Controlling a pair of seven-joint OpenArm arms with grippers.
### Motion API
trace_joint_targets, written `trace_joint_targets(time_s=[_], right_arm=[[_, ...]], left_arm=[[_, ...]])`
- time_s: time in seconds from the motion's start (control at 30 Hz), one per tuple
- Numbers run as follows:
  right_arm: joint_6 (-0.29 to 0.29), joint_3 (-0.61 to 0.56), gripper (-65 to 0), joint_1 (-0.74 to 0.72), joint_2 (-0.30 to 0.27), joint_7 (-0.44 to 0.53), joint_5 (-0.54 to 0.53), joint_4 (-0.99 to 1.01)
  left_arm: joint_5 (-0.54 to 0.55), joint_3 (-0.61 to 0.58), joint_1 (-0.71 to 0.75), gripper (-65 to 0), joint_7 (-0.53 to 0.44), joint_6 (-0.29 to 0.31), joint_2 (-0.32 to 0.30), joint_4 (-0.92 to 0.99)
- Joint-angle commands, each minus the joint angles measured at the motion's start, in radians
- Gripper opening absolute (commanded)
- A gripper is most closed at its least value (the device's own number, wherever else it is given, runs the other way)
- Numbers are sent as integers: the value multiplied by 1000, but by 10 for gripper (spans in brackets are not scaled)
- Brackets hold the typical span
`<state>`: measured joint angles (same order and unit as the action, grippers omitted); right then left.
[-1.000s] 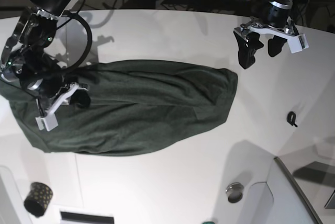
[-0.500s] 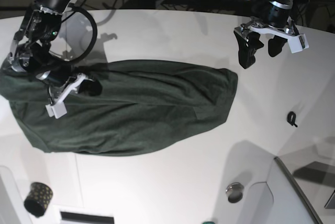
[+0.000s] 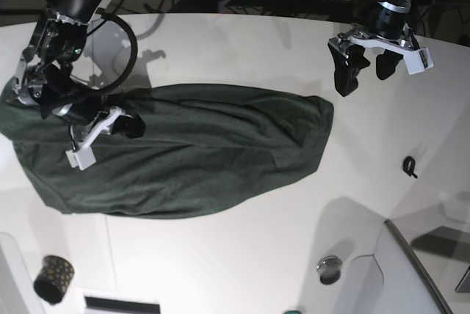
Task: Layout the t-shirt on the table in an organized manner, then fold the t-shirt properly
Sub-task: 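Pull the shirt's end with the right gripper to straighten it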
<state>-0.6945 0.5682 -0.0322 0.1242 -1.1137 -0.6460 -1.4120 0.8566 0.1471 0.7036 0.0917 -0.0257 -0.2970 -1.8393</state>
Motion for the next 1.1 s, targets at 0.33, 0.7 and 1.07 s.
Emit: trace_joint_targets(time_s=[0.33,0.7,1.07], right_arm=[[560,-145,-645,-119,-74,109,-22,-117],[576,46,-647,-127,-107,2,-61,-66],[572,22,-648,176,-131,62,-212,-419]], left_arm=[[-3,16,23,0,-23,8,-9,-20],[-3,16,23,0,-25,8,-6,-20],[-3,18,17,0,-27,8,-6,-20]])
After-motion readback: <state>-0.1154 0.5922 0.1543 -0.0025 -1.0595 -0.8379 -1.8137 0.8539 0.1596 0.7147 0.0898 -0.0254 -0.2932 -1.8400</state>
